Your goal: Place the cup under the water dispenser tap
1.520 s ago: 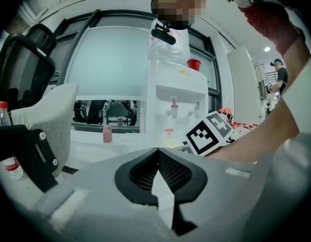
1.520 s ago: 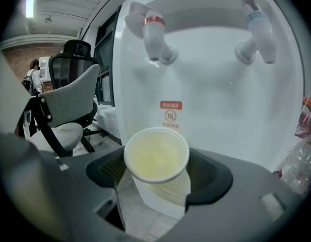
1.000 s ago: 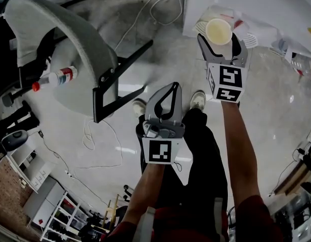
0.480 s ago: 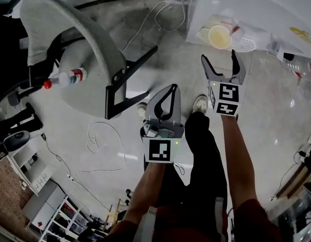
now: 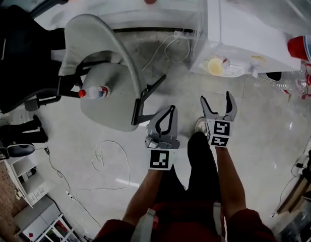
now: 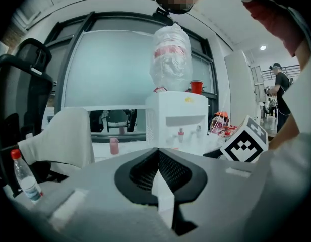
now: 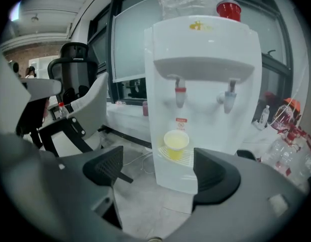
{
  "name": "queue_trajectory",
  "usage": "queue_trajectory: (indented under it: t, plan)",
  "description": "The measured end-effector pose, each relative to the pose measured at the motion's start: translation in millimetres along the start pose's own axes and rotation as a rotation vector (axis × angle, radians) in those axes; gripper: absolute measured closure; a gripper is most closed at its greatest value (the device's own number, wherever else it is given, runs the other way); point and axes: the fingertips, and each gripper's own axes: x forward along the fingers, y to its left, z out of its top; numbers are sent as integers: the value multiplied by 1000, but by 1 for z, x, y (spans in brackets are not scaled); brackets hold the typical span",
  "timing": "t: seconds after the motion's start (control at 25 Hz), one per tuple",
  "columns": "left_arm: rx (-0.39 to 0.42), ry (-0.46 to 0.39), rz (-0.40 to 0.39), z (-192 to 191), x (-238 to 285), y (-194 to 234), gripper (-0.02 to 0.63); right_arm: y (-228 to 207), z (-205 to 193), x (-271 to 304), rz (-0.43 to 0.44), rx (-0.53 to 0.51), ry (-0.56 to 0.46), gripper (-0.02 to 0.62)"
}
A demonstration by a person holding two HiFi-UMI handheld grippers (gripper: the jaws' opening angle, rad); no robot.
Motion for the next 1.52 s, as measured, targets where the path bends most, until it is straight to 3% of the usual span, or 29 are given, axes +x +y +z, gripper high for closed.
queue_trajectory:
  t: [0.28, 0.44, 0.72, 0.92, 1.16, 1.52]
  plan:
    - [-3, -21, 2, 71, -29, 14, 603, 29, 83, -72, 12, -29, -93, 177]
    - [-16, -66, -26, 123, -54, 15, 603, 57, 129, -125, 50, 5, -109, 178]
    - [72, -162, -22, 198, -73, 35, 603, 73, 216, -183, 52, -40, -291, 178]
    - [101, -207, -23, 237, -100, 42, 603, 76, 259, -234, 36, -52, -354, 178]
    - [130, -292, -37, 287, -116, 46, 603, 56, 323, -282, -69, -109, -517, 178]
    - [179, -397, -22, 353, -128, 59, 603, 40, 368, -327, -169, -149, -638, 179]
